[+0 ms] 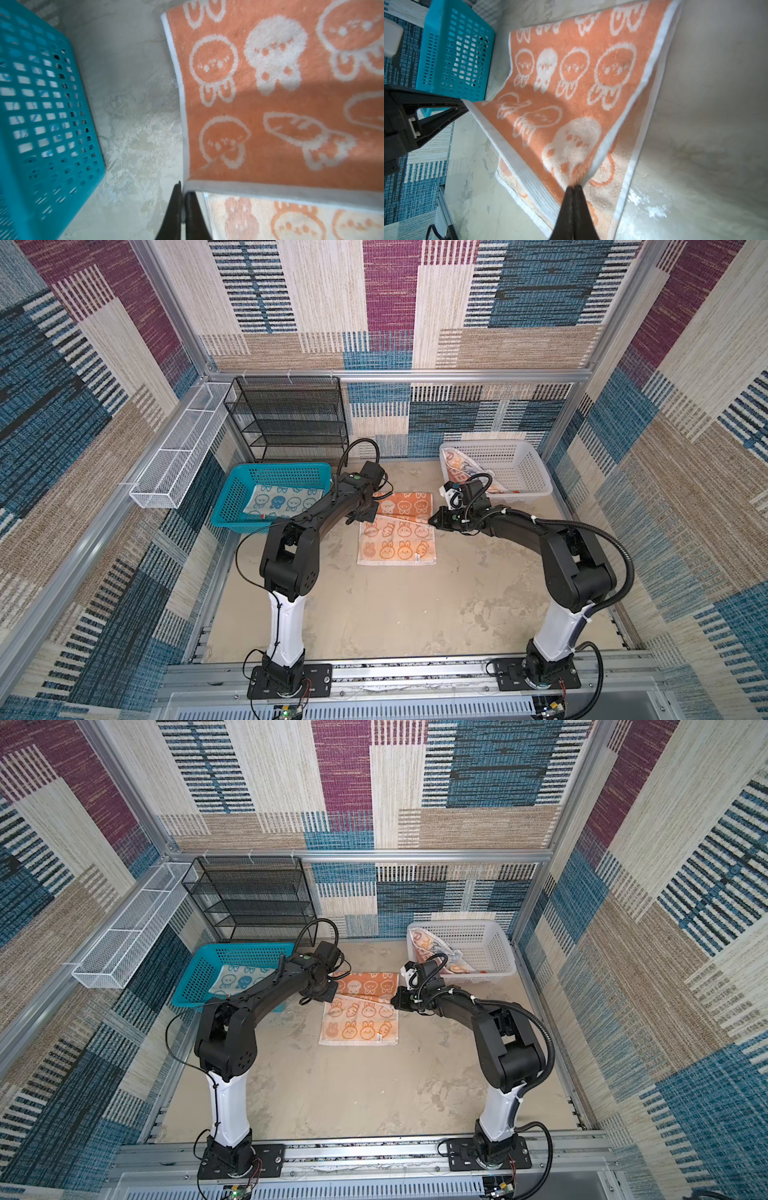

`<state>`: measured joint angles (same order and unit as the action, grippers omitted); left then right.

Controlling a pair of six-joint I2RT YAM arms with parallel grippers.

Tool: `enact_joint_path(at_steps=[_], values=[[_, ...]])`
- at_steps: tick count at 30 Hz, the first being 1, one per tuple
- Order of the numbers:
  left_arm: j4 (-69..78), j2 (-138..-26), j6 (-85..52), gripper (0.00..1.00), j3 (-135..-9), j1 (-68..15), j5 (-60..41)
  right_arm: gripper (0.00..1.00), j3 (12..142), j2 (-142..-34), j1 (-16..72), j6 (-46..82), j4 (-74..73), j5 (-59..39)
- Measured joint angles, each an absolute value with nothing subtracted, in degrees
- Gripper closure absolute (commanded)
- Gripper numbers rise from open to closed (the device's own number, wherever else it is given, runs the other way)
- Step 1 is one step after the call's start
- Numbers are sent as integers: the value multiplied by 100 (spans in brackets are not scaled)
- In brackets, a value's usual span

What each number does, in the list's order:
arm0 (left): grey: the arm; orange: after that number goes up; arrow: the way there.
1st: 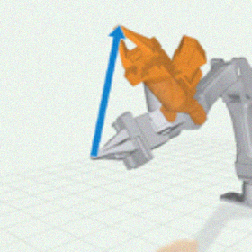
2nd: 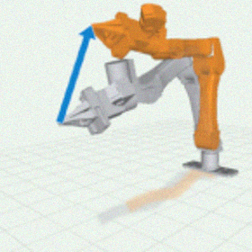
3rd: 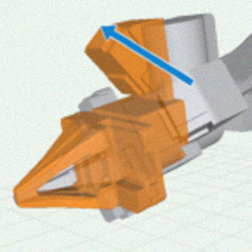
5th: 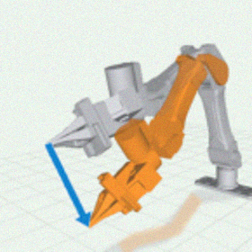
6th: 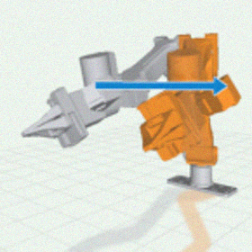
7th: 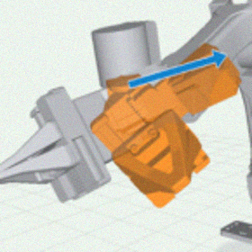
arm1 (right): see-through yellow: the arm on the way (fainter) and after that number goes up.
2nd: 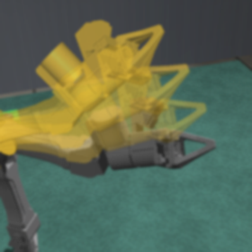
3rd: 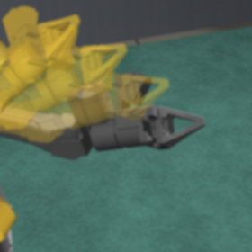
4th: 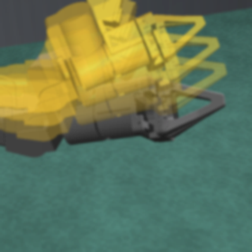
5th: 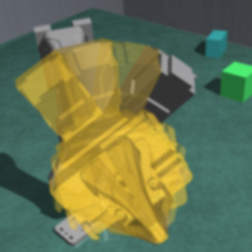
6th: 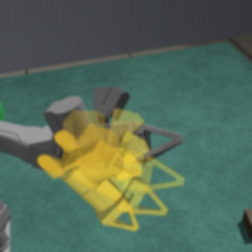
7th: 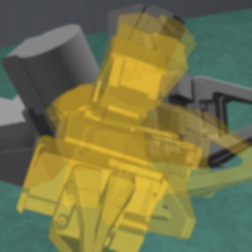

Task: Fold and stack the towels
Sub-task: 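Fold the near edge over toward the far edge with both grippers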

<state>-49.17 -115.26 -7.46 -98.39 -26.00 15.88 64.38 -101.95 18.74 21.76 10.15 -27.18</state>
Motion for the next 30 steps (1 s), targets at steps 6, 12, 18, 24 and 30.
enact_joint_path(at_steps=[6,12,18,24,30], values=[[-4982,-10763,-755,100,-9253,-2729,1459,100,5924,-9380,2005,2130,1170,-2585],[-4915,-10619,-882,100,-8213,-2893,1208,100,5030,-9400,2265,2241,937,-2576],[-4744,-10718,-1017,100,-7679,-3052,1166,100,4477,-9751,2414,2445,493,-2687],[-4689,-10842,-1098,100,-7644,-3151,1328,100,4434,-9795,2432,2499,261,-2689],[-4692,-10857,-1179,100,-7686,-3175,1452,100,4508,-9797,2432,2497,290,-2552]])
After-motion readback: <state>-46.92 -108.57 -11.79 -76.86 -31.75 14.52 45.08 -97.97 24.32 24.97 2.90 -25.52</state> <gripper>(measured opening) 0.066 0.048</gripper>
